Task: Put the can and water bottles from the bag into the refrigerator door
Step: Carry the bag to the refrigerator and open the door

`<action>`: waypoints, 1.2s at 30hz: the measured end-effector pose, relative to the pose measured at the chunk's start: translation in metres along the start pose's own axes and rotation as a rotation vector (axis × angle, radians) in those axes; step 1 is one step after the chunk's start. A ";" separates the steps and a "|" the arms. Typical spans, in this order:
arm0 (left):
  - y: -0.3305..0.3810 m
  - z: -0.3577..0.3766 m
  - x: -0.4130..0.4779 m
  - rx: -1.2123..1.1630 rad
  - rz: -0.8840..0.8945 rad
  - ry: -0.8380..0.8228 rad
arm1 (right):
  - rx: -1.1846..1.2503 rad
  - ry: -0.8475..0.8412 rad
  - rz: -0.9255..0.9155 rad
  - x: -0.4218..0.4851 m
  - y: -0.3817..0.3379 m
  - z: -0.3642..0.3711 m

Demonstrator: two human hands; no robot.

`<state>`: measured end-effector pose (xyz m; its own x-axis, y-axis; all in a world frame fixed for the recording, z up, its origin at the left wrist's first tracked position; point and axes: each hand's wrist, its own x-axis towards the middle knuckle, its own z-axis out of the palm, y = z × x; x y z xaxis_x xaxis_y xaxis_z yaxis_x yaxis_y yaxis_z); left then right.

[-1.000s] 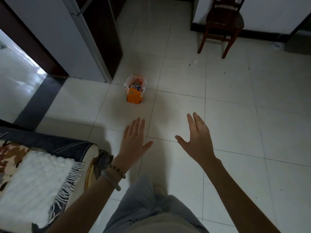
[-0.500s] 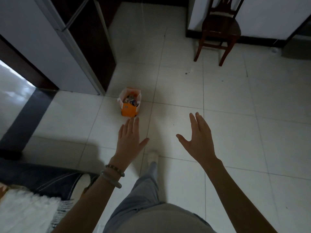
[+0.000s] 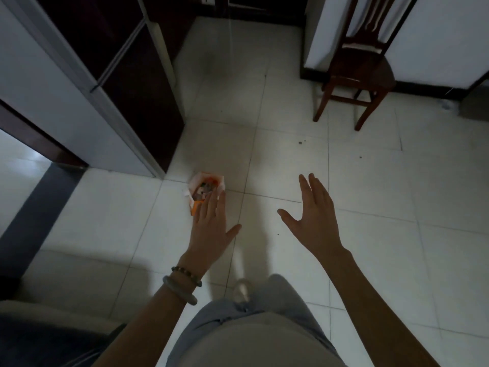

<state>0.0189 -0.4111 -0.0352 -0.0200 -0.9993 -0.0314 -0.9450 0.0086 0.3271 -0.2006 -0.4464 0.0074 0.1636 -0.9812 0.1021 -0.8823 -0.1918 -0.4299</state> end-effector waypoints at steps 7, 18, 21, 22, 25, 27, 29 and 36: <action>-0.013 -0.001 0.103 -0.016 -0.044 0.025 | -0.037 -0.025 -0.025 0.110 0.025 0.010; 0.005 0.000 0.308 -0.053 -0.279 0.074 | -0.009 -0.135 -0.196 0.353 0.068 0.008; 0.008 -0.007 0.360 -0.058 -0.336 0.118 | -0.023 -0.146 -0.254 0.413 0.075 0.006; 0.008 -0.008 0.375 -0.063 -0.356 0.130 | -0.022 -0.146 -0.273 0.431 0.076 0.006; 0.003 -0.012 0.408 -0.069 -0.414 0.134 | -0.008 -0.155 -0.322 0.476 0.077 0.008; -0.004 -0.015 0.424 -0.058 -0.456 0.146 | 0.003 -0.166 -0.341 0.502 0.077 0.012; -0.016 -0.019 0.434 -0.035 -0.510 0.166 | 0.011 -0.187 -0.359 0.526 0.074 0.020; -0.071 -0.035 0.470 0.002 -0.711 0.255 | 0.014 -0.273 -0.528 0.604 0.031 0.056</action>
<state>0.0875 -0.8827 -0.0404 0.6712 -0.7412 -0.0145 -0.7022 -0.6419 0.3082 -0.1041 -1.0457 0.0055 0.6881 -0.7220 0.0717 -0.6448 -0.6538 -0.3958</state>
